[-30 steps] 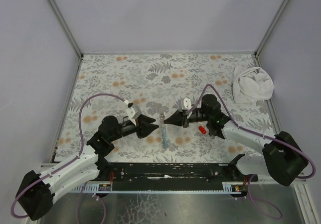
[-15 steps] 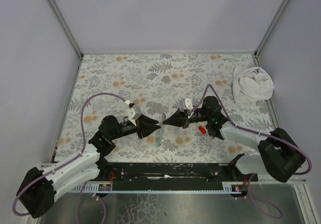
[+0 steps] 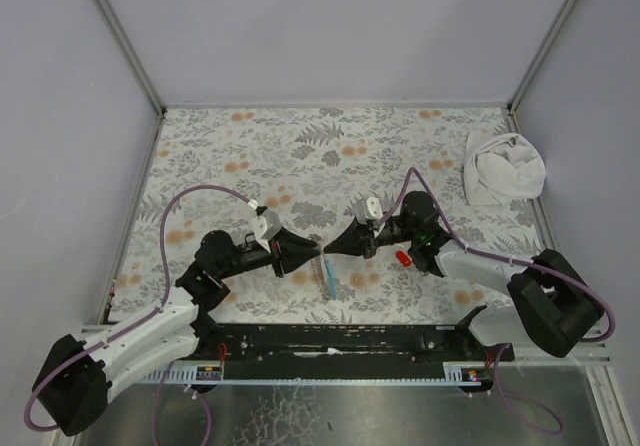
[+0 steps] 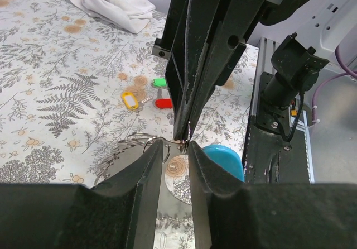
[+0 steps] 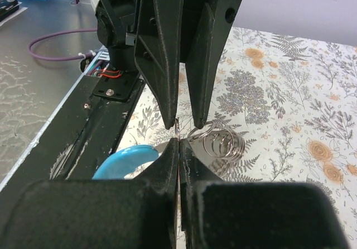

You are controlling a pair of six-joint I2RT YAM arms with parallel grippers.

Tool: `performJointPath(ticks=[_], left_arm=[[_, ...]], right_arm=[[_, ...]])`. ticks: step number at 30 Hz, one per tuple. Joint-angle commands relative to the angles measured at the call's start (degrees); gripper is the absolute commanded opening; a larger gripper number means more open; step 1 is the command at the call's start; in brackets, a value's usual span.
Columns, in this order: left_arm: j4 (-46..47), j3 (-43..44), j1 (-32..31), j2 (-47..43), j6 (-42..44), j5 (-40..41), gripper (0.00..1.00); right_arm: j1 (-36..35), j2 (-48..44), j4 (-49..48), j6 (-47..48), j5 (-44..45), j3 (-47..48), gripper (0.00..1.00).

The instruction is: Put the keys on the keyring

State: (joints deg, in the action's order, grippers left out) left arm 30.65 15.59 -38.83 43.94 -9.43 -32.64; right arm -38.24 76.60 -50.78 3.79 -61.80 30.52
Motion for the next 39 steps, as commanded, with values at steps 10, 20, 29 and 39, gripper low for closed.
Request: performJointPath(ticks=[10, 20, 29, 39], left_arm=[[4.24, 0.81, 0.32, 2.89, 0.29, -5.27, 0.23], [5.30, 0.67, 0.33, 2.58, -0.21, -4.65, 0.21], [6.15, 0.48, 0.32, 2.78, -0.76, -5.03, 0.20], [6.35, 1.32, 0.27, 5.25, -0.85, -4.88, 0.03]], right_arm=[[-0.15, -0.04, -7.16, -2.55, -3.02, 1.03, 0.00], [-0.17, 0.73, -7.49, -3.06, -3.74, 1.20, 0.00], [-0.17, 1.67, -8.11, -3.93, -3.59, 1.58, 0.00], [-0.17, 1.93, -9.33, -5.08, -4.48, 1.69, 0.00]])
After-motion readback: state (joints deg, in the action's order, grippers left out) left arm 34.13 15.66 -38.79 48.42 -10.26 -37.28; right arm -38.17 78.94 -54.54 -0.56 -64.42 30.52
